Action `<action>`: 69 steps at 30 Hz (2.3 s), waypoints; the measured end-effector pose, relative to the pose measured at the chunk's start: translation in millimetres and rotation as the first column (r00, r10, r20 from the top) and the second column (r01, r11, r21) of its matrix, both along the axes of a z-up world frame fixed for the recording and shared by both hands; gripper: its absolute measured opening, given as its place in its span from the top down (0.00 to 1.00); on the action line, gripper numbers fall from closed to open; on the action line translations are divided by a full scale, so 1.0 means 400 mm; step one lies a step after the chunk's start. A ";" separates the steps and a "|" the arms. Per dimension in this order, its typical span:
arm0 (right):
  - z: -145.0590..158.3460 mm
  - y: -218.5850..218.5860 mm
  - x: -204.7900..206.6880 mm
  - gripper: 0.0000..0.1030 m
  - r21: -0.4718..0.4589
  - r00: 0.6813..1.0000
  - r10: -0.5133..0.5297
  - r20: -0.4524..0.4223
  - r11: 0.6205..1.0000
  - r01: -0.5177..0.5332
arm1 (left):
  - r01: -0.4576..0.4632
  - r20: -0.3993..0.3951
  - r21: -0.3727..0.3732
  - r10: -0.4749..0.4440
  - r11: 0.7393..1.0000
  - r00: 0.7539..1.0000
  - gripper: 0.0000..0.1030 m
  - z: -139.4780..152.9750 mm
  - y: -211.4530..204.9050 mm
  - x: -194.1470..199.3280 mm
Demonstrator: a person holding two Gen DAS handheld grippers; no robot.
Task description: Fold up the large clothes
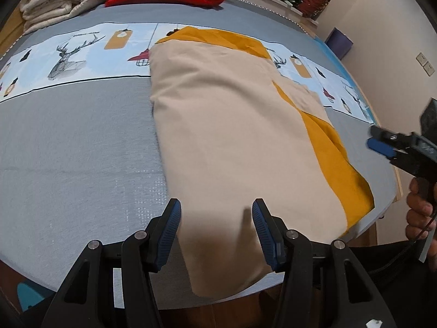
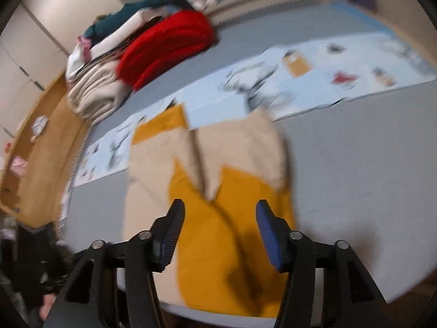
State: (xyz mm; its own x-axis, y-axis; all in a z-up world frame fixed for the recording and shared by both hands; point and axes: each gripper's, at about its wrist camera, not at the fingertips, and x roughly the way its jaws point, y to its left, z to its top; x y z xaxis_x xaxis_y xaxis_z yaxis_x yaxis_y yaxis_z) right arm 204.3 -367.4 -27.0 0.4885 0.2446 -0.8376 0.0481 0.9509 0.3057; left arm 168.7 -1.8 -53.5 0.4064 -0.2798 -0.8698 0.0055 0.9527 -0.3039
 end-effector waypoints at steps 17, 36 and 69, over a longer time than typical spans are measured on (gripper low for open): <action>0.004 0.062 0.035 0.97 0.164 0.987 0.148 0.054 0.974 -0.155 | -0.062 0.009 -0.038 0.062 0.997 0.998 0.52 0.016 0.054 -0.005; -0.216 -0.175 -0.108 0.96 -0.182 0.949 -0.006 -0.316 0.982 -0.055 | 0.213 -0.202 -0.004 -0.210 0.977 0.957 0.44 -0.102 -0.133 0.003; -0.297 -0.227 0.038 0.48 -0.083 0.920 -0.104 -0.378 0.993 0.079 | -0.292 -0.356 -0.438 0.134 0.850 0.925 0.28 -0.211 0.071 0.287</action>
State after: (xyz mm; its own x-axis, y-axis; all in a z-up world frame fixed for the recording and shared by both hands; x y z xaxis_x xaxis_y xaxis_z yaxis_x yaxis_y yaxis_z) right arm 219.3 -458.3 -145.7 0.1466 0.1529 -0.9773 0.2364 0.9539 0.1847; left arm 283.4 26.6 -137.9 0.2455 -0.6262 -0.7400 -0.3476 0.6558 -0.6702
